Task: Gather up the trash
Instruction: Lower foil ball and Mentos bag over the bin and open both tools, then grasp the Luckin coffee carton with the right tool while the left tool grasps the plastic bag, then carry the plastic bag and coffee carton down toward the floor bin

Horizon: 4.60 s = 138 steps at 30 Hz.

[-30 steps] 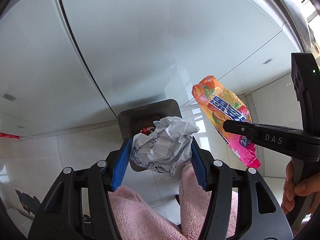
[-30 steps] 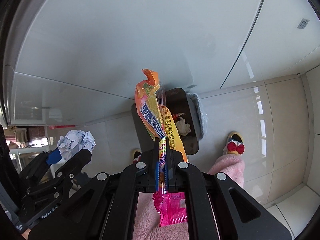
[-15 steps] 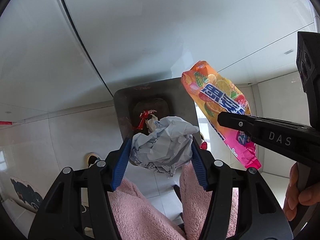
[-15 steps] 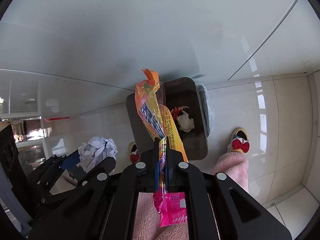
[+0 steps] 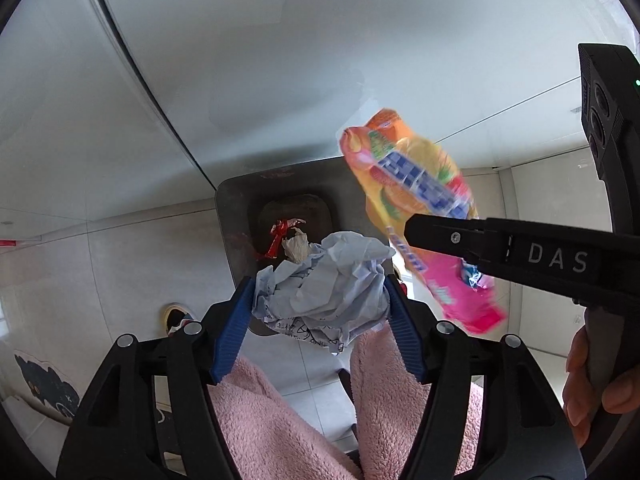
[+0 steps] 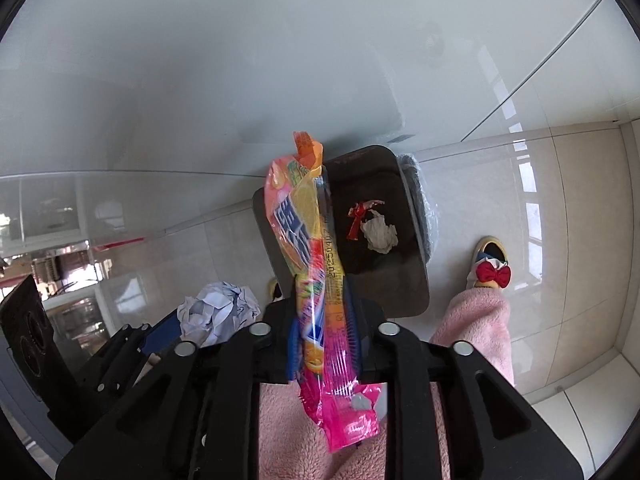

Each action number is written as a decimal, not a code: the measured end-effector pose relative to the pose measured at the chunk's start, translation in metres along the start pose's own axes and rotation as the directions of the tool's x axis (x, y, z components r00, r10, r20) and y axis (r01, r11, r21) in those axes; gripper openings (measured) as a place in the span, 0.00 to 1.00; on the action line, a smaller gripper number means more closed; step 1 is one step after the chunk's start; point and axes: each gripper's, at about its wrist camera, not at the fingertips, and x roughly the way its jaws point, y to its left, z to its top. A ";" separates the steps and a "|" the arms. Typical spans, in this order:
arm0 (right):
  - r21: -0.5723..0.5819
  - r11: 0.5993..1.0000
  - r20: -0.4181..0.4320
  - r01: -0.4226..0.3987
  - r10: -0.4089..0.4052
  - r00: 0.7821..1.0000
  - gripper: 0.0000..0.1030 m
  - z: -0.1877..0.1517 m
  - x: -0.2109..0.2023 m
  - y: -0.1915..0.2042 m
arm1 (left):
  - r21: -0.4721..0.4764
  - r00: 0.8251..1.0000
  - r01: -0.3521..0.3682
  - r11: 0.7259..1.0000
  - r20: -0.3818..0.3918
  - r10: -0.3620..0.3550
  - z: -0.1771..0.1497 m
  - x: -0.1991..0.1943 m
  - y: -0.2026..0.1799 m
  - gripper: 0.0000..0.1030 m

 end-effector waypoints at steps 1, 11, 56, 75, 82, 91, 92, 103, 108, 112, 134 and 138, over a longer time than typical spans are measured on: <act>-0.001 1.000 0.005 -0.004 0.004 1.000 0.37 0.001 -0.001 0.000 | -0.001 1.000 0.000 1.000 0.000 0.000 0.000 0.001 0.000 0.61; -0.005 1.000 0.042 0.011 -0.010 0.999 0.74 0.007 -0.010 0.004 | 0.014 0.999 -0.018 1.000 0.028 0.018 0.008 -0.011 -0.006 0.92; -0.273 0.953 0.570 0.128 0.054 0.820 0.94 0.011 -0.319 0.097 | 0.008 0.876 -0.126 0.992 0.470 0.108 0.093 -0.323 -0.030 0.92; -0.173 0.972 0.588 0.157 -0.025 0.809 0.94 0.058 -0.304 0.137 | 0.062 0.870 -0.170 0.983 0.479 0.121 0.178 -0.333 0.006 0.92; -0.104 0.981 0.588 0.167 -0.075 0.805 0.94 0.064 -0.294 0.136 | 0.086 0.869 -0.185 0.979 0.479 0.122 0.207 -0.319 0.014 0.92; -0.049 0.985 0.590 0.165 -0.105 0.801 0.94 0.074 -0.280 0.136 | 0.125 0.885 -0.178 0.976 0.455 0.103 0.230 -0.298 0.017 0.85; -0.047 0.984 0.591 0.171 -0.110 0.799 0.94 0.075 -0.278 0.137 | 0.125 0.889 -0.171 0.977 0.448 0.098 0.231 -0.296 0.018 0.79; -0.082 0.976 0.601 0.202 -0.113 0.791 0.85 0.073 -0.271 0.138 | 0.151 0.900 -0.142 0.978 0.431 0.064 0.227 -0.291 0.016 0.16; -0.102 0.975 0.609 0.199 -0.097 0.787 0.84 0.064 -0.279 0.136 | 0.151 0.890 -0.145 0.978 0.452 0.062 0.214 -0.299 0.006 0.09; -0.119 0.973 0.616 0.196 -0.082 0.784 0.84 0.054 -0.286 0.136 | 0.144 0.885 -0.142 0.979 0.462 0.060 0.199 -0.304 -0.001 0.08; -0.336 0.929 0.528 0.158 0.046 0.848 0.84 -0.038 -0.305 0.099 | 0.062 0.871 -0.114 0.992 0.486 0.069 0.050 -0.319 -0.050 0.07; -0.350 0.923 0.472 0.156 0.030 0.881 0.84 -0.055 -0.292 0.081 | 0.075 0.896 -0.098 0.992 0.440 0.056 0.021 -0.304 -0.059 0.07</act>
